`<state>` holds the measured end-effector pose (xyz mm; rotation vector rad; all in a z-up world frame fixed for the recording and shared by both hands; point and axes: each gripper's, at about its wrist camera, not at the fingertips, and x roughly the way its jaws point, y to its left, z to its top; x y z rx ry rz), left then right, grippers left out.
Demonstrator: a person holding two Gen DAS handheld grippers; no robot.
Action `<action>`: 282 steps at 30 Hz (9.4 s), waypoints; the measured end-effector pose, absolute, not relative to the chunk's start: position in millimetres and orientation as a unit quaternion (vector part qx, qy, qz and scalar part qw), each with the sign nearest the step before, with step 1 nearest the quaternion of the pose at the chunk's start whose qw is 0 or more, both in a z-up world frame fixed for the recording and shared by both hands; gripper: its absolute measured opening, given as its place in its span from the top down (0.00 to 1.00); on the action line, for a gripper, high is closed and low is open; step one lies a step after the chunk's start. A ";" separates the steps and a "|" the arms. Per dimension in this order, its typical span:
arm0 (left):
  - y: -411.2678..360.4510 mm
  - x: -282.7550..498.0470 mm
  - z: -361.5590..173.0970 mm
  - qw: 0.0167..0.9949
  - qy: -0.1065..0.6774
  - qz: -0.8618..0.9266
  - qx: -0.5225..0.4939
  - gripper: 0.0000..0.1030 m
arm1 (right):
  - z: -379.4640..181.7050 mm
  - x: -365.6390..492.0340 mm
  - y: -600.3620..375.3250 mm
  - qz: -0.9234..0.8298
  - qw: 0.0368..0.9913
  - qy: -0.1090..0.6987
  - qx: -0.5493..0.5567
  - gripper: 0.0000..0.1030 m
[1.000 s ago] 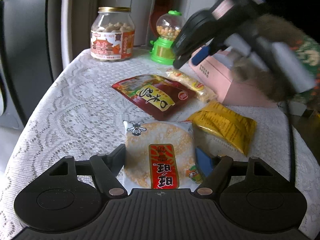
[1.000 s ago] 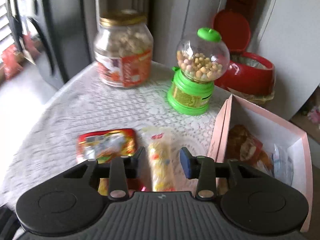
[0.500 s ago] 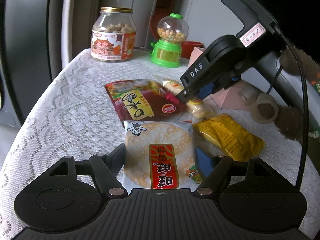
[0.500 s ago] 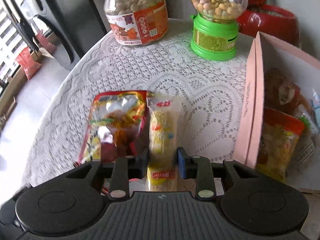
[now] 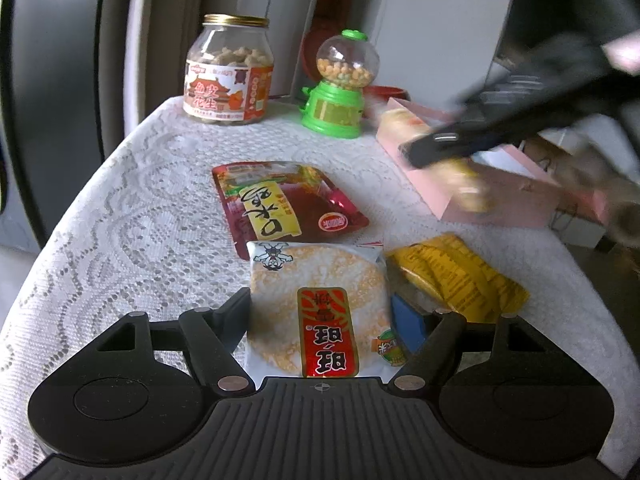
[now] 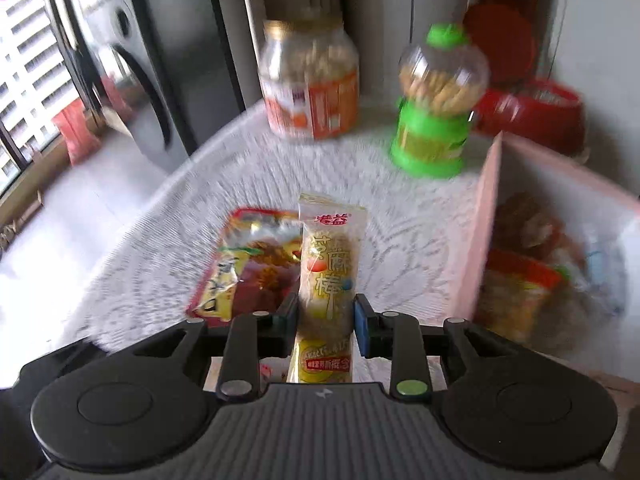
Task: Organize snacks
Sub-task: 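Grasp the yellow stick snack packet with the right tool while the left holds the cracker, then carry the rice-cracker packet over the pink box and open the left tool, then carry the stick snack packet over the pink box and open the right tool, then grasp the red spicy snack bag with the right tool and lift it, then grasp the yellow biscuit packet with the left tool while the right holds the red bag, then carry the yellow biscuit packet over the pink box and open the left tool, then grasp the panda snack bag with the left tool and lift it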
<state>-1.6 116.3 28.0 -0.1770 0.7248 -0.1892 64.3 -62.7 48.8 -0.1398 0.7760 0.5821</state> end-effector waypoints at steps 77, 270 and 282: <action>156.9 27.6 34.0 0.926 0.340 -0.018 -0.162 0.28 | 51.9 37.5 -131.4 0.259 0.917 0.303 -0.022 0.23; -78.8 59.3 52.8 0.891 0.384 -0.213 0.119 0.61 | -61.1 -48.7 -229.7 0.088 0.946 0.312 0.001 0.12; -106.6 54.9 37.4 0.872 0.389 -0.249 0.164 0.20 | -61.1 -50.4 -229.0 0.088 0.946 0.311 0.000 0.12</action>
